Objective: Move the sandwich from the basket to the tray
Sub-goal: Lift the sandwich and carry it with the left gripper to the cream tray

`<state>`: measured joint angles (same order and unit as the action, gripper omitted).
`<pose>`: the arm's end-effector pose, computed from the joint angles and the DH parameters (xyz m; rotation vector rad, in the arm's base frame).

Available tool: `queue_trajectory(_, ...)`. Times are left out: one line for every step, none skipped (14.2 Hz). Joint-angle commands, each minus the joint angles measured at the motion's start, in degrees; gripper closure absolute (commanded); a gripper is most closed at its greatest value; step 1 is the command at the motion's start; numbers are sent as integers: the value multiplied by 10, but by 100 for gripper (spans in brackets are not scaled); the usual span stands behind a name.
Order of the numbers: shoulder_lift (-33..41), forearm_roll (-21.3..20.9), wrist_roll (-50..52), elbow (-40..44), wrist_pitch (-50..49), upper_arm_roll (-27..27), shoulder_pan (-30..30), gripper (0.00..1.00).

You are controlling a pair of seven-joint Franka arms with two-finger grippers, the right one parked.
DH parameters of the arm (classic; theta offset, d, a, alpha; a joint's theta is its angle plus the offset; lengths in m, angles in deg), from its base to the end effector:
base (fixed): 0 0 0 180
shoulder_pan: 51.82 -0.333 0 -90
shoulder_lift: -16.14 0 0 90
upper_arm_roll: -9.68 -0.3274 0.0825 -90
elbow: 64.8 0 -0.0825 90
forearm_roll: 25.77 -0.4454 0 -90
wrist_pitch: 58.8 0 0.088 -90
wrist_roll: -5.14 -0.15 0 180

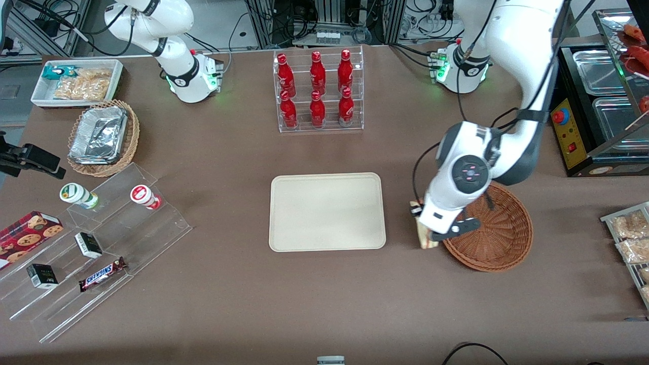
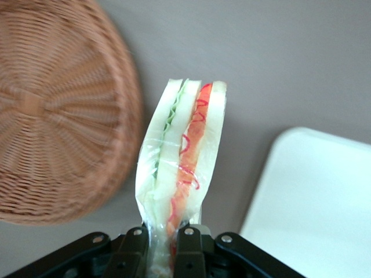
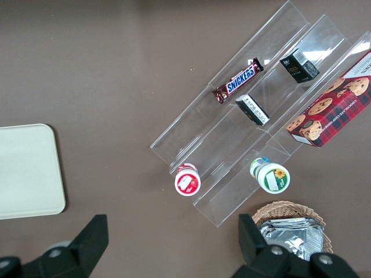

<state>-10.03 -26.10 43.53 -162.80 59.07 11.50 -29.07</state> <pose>0.6412 -0.2914 0.2499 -3.0661 -0.3708 0.1521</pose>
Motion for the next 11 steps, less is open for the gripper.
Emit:
queue_trajectory(-35,3,-12,54,-26,28,16,99)
queue_trajectory(-37,3,-12,55,-25,41,16,100)
queue_trajectory(-48,3,-10,67,-24,59,17,100)
queue_trajectory(-63,3,4,88,-26,75,17,100)
queue_trajectory(-80,1,25,111,-28,87,18,100)
queue_trajectory(-89,-1,35,123,-28,94,25,100)
queue_trajectory(-96,2,44,126,-28,95,40,100)
queue_trajectory(-102,2,60,128,-27,95,56,100)
queue_trajectory(-113,1,84,135,-26,95,65,100)
queue_trajectory(-122,1,104,142,-25,95,73,100)
queue_trajectory(-133,1,127,146,-21,95,84,100)
